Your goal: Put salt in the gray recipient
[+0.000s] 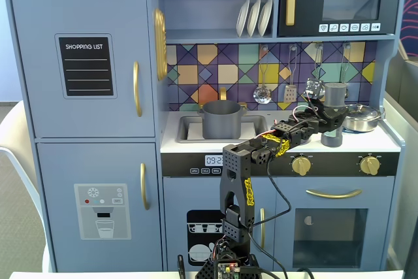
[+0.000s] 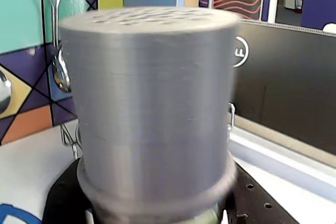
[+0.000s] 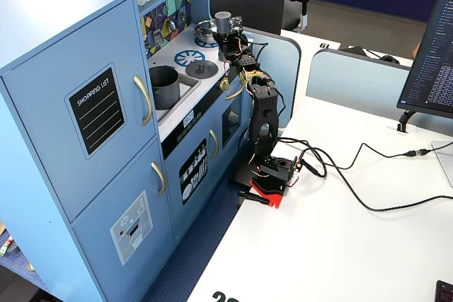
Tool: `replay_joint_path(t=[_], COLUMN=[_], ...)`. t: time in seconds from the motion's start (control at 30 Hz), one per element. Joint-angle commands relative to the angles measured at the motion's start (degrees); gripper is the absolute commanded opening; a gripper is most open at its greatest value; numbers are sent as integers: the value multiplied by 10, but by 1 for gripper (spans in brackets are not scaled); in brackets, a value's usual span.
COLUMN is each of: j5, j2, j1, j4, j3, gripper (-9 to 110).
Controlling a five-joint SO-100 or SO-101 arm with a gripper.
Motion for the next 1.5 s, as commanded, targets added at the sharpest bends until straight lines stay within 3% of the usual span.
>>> replay_joint_path(t=[0.0,0.13,0.27,0.37,0.47,0.6,0.67,0.77,0.93,1.23,1.47], j5=[11,34,20,1,-27,-102,-93,-110,-149,-57,-4], j2=[11,20,40,92,198,399,476,559,662,820,880], j1=[2,6,13,25,33,9,-40,-145,-290,-454,-497], j4=[-4,-4,-3,0,50,278,465,650,798,797,742], j3=[-22,-22,-6,40,127,228,215,219,339,629,779], gripper=[44,59,62,58,43,2,0,0,0,0,0])
